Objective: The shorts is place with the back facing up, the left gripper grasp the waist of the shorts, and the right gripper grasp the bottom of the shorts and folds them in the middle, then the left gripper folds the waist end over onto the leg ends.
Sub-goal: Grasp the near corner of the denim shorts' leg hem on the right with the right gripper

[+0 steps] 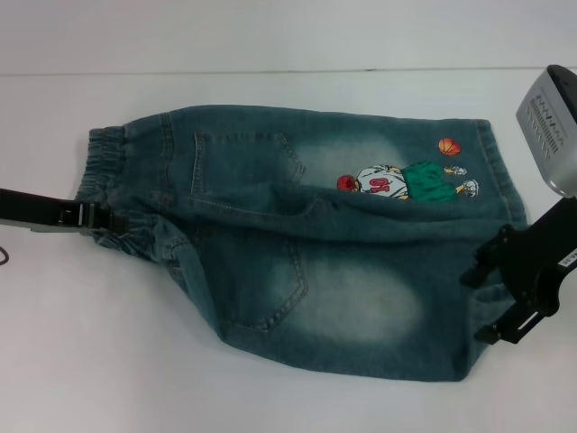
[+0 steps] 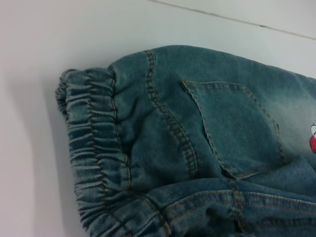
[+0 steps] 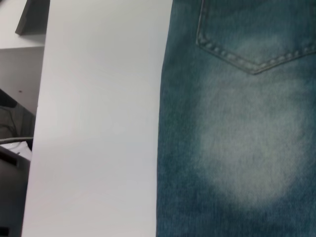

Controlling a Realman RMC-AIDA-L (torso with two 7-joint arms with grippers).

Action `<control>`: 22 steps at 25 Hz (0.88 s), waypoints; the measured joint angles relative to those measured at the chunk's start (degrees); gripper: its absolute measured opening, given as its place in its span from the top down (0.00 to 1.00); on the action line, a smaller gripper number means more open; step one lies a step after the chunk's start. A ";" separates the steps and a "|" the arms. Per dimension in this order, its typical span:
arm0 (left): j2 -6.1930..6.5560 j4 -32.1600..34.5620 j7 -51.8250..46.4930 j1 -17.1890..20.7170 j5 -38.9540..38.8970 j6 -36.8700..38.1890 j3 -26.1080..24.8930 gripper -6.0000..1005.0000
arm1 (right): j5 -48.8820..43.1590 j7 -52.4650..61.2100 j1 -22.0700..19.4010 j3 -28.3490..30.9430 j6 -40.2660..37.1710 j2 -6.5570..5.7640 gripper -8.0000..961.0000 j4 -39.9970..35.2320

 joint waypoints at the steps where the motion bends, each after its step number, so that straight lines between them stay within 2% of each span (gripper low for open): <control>1: -0.01 0.00 0.00 0.00 0.00 0.00 0.00 0.95 | 0.10 -0.01 -0.01 -0.14 0.08 0.02 0.13 -0.03; 10: -0.04 0.00 0.03 0.18 0.00 0.00 0.00 0.95 | -0.05 -0.07 -0.62 -0.46 -0.31 0.03 0.13 -0.15; 22: -0.04 0.00 0.09 0.14 -0.23 0.00 0.00 0.95 | -0.48 -0.52 -3.61 1.23 -10.62 -2.36 0.13 -4.76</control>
